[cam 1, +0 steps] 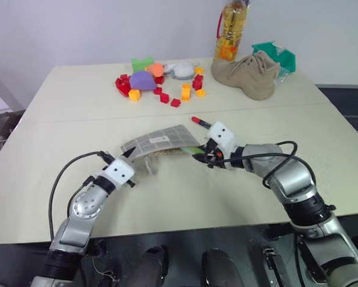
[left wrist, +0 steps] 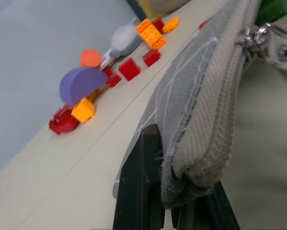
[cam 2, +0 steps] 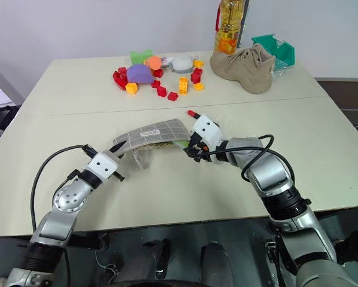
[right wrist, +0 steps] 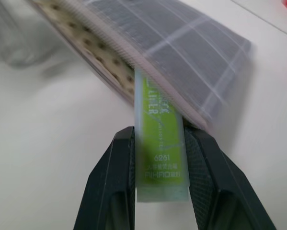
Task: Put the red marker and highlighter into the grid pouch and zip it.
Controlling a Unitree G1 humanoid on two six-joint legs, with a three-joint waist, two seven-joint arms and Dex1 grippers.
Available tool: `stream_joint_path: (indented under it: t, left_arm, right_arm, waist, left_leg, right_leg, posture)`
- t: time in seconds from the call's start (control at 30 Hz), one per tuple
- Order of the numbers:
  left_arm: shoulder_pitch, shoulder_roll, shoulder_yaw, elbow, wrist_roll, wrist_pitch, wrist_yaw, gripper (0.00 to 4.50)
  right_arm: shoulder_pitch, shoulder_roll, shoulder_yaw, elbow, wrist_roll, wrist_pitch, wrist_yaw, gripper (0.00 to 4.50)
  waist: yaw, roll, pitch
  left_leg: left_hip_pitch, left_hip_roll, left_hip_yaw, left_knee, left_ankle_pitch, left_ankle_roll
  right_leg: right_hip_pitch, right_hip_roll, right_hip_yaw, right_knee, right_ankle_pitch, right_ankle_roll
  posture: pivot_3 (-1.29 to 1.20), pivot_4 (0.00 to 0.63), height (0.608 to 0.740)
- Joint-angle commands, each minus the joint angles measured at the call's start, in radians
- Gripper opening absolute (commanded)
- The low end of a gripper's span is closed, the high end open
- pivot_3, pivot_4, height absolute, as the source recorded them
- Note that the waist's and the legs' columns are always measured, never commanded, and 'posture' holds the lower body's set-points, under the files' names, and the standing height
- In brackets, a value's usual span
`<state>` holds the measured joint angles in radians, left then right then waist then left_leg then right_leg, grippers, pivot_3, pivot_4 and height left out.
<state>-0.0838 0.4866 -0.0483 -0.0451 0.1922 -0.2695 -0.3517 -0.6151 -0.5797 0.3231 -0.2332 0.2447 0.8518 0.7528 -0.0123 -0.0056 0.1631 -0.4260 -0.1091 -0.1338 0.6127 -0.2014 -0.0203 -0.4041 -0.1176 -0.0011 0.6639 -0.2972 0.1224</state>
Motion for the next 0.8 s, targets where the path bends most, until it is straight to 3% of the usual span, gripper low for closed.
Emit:
stream_joint_path:
  t: [0.03,0.07,0.17,0.3,0.47,0.6,0.8]
  left_arm:
    - [0.002,0.032,-0.008,-0.022,-0.005,-0.063,-0.036,0.0]
    - [0.0,0.037,-0.004,-0.018,-0.009,-0.065,-0.038,0.0]
    - [-0.002,0.044,0.012,-0.009,-0.014,-0.064,-0.039,0.0]
    - [0.009,0.043,0.038,-0.006,-0.021,-0.04,-0.019,0.0]
    - [0.012,0.004,0.083,-0.006,-0.043,0.051,0.026,0.0]
    - [-0.007,-0.053,0.124,-0.006,-0.049,0.159,0.097,0.0]
    - [-0.036,-0.101,0.132,-0.004,-0.032,0.242,0.161,0.0]
  right_arm:
    - [-0.042,-0.016,0.029,-0.072,-0.008,-0.061,0.063,0.86]
    - [-0.046,-0.014,0.028,-0.071,-0.005,-0.067,0.071,0.86]
    - [-0.054,-0.006,0.019,-0.056,-0.012,-0.077,0.073,2.21]
    - [-0.045,-0.014,-0.007,-0.051,-0.026,-0.093,0.059,4.41]
    - [0.0,-0.067,-0.095,-0.026,-0.008,-0.165,0.087,4.41]
    - [0.001,-0.071,-0.153,0.117,-0.044,-0.22,0.046,4.41]
    - [-0.112,0.076,-0.254,0.462,-0.065,-0.252,-0.147,4.41]
  waist:
    - [-0.001,0.0,0.0]
    - [0.0,0.0,0.0]
    - [0.0,0.0,0.0]
    - [0.001,0.0,0.0]
    - [0.003,0.0,0.0]
    - [0.002,-0.001,0.0]
    - [-0.006,-0.001,0.0]
  left_leg:
    - [0.0,0.0,0.0,0.0,0.0,0.0]
    - [0.0,0.0,0.0,0.0,0.0,0.0]
    - [0.0,0.0,0.0,0.0,0.0,0.0]
    - [0.0,0.0,0.0,0.0,0.0,0.0]
    - [0.0,0.0,0.0,0.0,0.0,0.0]
    - [0.0,0.0,0.0,0.001,0.0,0.0]
    - [0.001,0.0,0.0,0.0,0.0,0.0]
  right_leg:
    - [0.0,0.0,0.0,0.0,0.0,0.0]
    - [0.0,0.0,0.0,0.0,0.0,0.0]
    - [0.0,0.0,0.0,0.0,0.0,0.0]
    - [0.0,0.0,0.0,0.0,0.0,0.0]
    - [0.0,0.0,0.0,0.0,0.0,0.0]
    - [0.001,0.0,-0.001,0.0,0.0,0.0]
    - [0.001,0.001,0.0,0.001,0.0,0.0]
  posture:
    - [0.0,0.15,0.74]
    - [0.0,0.15,0.74]
    - [0.0,0.15,0.74]
    - [0.0,0.15,0.74]
    - [0.0,0.15,0.74]
    - [0.0,0.15,0.74]
    - [0.0,0.15,0.74]
